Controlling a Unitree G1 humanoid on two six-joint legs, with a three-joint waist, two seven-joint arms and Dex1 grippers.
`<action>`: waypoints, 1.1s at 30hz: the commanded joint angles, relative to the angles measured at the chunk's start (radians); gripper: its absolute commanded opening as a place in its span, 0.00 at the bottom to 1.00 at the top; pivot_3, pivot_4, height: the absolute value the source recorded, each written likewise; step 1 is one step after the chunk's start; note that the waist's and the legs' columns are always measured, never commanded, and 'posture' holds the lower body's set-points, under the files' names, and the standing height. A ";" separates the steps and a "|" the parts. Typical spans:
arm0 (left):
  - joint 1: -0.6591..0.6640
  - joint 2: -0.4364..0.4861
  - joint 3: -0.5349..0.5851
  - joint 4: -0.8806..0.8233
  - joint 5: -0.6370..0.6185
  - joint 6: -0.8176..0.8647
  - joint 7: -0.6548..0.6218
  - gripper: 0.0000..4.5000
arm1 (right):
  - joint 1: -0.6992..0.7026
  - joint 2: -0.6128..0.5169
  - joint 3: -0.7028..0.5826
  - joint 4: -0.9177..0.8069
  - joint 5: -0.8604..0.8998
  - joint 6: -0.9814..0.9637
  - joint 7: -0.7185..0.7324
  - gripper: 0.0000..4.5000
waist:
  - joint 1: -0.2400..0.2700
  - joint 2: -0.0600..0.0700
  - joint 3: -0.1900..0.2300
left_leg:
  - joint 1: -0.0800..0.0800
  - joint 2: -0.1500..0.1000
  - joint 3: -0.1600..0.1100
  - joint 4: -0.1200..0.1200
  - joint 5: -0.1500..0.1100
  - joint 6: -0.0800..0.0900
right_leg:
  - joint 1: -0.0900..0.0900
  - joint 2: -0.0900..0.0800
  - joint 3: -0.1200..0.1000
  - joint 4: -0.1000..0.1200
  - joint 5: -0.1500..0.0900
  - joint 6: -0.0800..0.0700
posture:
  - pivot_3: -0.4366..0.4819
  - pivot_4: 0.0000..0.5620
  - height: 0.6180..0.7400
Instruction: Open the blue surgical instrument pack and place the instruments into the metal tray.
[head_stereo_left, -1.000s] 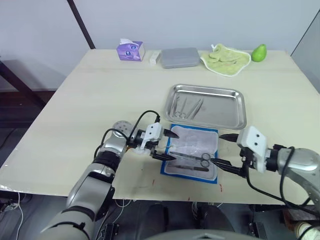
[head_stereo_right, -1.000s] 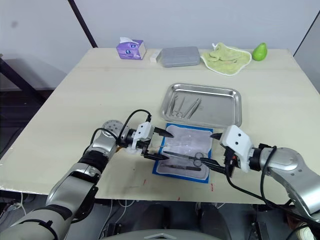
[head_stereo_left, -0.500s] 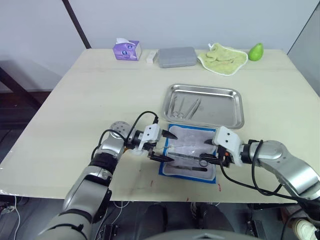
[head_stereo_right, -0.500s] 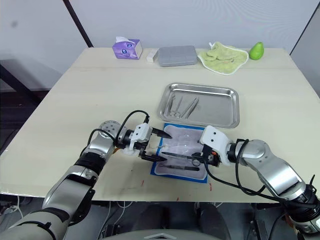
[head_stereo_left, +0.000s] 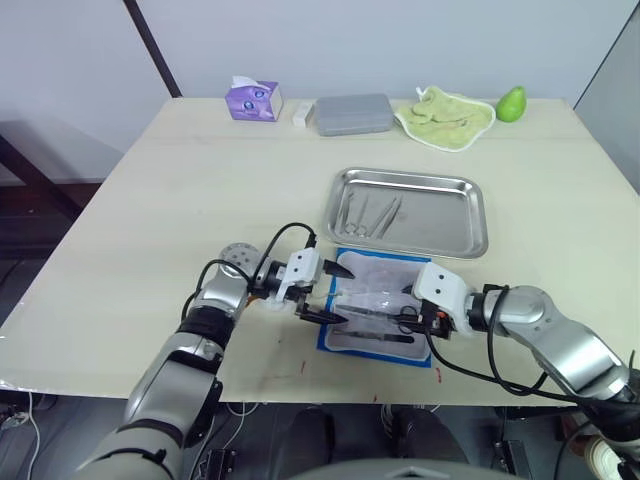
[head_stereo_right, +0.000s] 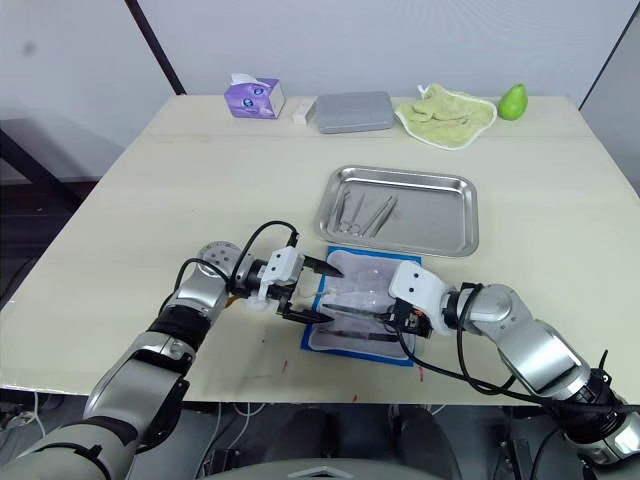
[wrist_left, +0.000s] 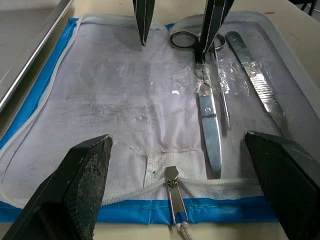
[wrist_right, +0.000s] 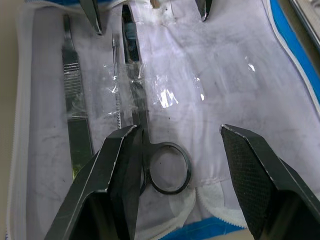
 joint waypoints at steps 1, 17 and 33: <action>0.066 0.018 -0.047 0.049 0.071 0.021 -0.009 1.00 | -0.009 0.005 0.011 -0.032 -0.012 0.002 0.012 0.62 | 0.000 0.000 0.000 | 0.000 0.000 0.000 0.000 0.000 0.000 | 0.000 0.000 0.000 0.000 0.000 0.000 | 0.48 0.27 1.00; 0.073 0.025 -0.043 0.037 0.072 0.030 -0.002 1.00 | -0.010 0.070 0.053 -0.084 -0.053 0.168 -0.025 0.62 | -0.002 -0.002 0.000 | 0.000 0.000 0.000 -0.001 0.000 0.000 | 0.000 0.000 0.000 0.000 0.000 0.000 | 0.48 0.27 1.00; 0.127 0.040 -0.039 -0.007 0.070 0.025 0.008 1.00 | 0.028 0.094 0.034 -0.129 -0.022 0.273 -0.062 0.36 | -0.006 -0.002 -0.001 | 0.001 0.001 -0.002 -0.001 0.000 0.001 | 0.000 0.000 0.001 0.000 0.000 -0.001 | 0.48 0.27 1.00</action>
